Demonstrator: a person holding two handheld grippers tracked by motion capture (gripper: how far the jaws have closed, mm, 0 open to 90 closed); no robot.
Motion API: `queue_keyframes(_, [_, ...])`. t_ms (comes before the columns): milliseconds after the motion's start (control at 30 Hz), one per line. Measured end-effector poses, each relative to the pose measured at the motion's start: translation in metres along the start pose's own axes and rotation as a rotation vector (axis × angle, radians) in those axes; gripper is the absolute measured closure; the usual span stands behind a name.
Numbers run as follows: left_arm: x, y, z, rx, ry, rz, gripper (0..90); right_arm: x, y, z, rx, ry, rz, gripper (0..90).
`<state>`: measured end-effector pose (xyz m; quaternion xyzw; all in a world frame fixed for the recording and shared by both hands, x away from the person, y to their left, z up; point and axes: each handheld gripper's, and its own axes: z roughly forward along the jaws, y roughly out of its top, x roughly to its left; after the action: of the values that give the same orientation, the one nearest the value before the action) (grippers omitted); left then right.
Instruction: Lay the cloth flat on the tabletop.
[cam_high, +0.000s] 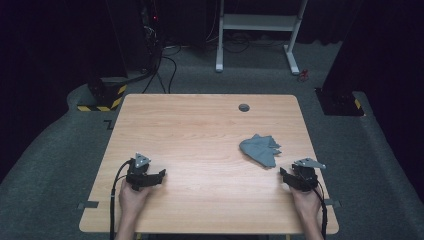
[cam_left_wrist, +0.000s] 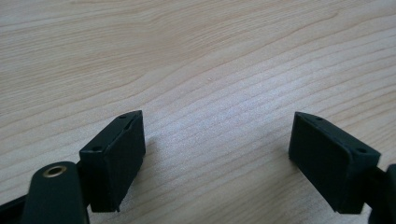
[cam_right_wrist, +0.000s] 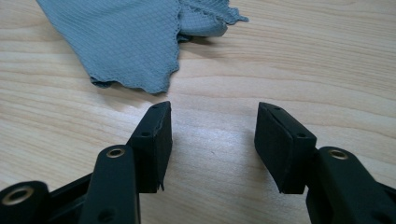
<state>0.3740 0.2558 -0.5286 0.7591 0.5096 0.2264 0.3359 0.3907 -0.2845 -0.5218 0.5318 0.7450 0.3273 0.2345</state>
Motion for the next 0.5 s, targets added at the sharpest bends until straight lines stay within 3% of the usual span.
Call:
queue_keyframes(167, [0.0,0.0,0.0,0.0,0.0,0.0,19.0,0.002,0.0,-0.002,-0.008,0.025,0.013,45.4])
queue_keyframes(500, [0.0,0.0,0.0,0.0,0.0,0.0,19.0,0.011,0.011,-0.009,-0.049,0.07,-0.01,44.8])
